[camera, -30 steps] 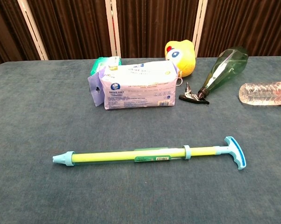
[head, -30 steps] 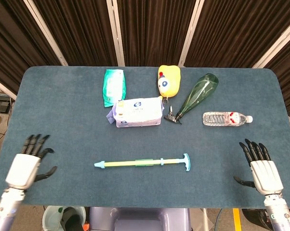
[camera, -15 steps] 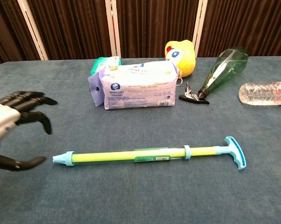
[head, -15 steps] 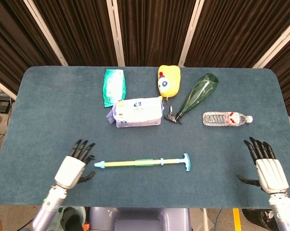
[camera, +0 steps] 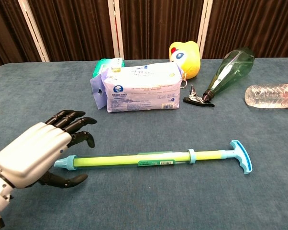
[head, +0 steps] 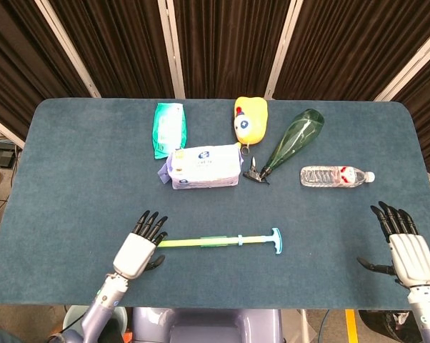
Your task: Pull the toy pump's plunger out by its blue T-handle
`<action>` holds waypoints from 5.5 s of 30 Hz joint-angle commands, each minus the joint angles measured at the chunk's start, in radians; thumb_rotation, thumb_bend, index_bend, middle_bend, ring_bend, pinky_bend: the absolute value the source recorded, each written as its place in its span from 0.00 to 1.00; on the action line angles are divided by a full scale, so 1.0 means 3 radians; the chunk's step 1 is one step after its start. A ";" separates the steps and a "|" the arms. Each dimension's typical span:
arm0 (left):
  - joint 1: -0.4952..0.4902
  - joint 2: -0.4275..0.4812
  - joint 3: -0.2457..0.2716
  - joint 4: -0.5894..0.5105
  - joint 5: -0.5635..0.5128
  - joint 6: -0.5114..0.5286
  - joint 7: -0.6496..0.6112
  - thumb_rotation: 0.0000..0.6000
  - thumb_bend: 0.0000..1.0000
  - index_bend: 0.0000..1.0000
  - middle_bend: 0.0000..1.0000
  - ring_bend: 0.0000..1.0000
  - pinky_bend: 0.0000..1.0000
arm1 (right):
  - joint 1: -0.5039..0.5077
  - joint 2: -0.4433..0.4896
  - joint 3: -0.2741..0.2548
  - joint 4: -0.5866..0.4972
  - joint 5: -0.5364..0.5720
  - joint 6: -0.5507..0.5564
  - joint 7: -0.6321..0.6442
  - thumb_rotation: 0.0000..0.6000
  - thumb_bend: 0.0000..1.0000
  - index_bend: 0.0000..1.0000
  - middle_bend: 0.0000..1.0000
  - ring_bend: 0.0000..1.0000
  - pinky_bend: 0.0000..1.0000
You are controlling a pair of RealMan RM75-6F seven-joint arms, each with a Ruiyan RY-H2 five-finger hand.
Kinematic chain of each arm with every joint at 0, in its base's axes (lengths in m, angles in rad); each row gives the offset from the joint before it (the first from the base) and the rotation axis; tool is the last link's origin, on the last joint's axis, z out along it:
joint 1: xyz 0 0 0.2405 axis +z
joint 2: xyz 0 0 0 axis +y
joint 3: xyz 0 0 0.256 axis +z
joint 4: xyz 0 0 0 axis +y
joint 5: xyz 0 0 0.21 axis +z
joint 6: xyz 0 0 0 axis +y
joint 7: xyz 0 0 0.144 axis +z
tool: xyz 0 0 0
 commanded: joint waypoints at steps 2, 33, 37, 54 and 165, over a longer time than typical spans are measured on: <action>-0.0061 -0.0145 -0.0036 0.0187 -0.0040 0.0000 -0.0070 1.00 0.23 0.36 0.10 0.00 0.00 | 0.0013 0.0013 0.0006 0.0010 0.0032 -0.0033 0.0024 1.00 0.03 0.00 0.00 0.00 0.00; -0.0200 -0.0173 -0.0011 0.0434 -0.0224 0.0003 -0.0313 1.00 0.50 0.63 0.16 0.02 0.00 | 0.0072 -0.0136 0.0010 0.0104 0.0209 -0.0192 -0.0289 1.00 0.09 0.02 0.00 0.00 0.00; -0.0215 -0.0106 -0.0003 0.0327 -0.0259 -0.0041 -0.0329 1.00 0.50 0.63 0.16 0.02 0.00 | 0.0141 -0.0257 -0.0092 0.0187 0.0105 -0.0352 -0.0405 1.00 0.13 0.13 0.00 0.00 0.00; -0.0292 0.0115 -0.0004 0.0036 -0.0360 -0.0177 -0.0327 1.00 0.47 0.63 0.16 0.02 0.00 | 0.0187 -0.1101 -0.0212 0.0792 -0.0429 -0.0050 -0.0577 1.00 0.24 0.50 0.00 0.00 0.00; -0.0362 0.0419 0.0173 -0.0508 -0.0250 -0.0067 -0.0115 1.00 0.42 0.64 0.17 0.02 0.00 | 0.1336 -0.2253 0.0345 0.1758 0.0294 -0.0920 -0.0692 1.00 0.43 0.77 0.09 0.00 0.00</action>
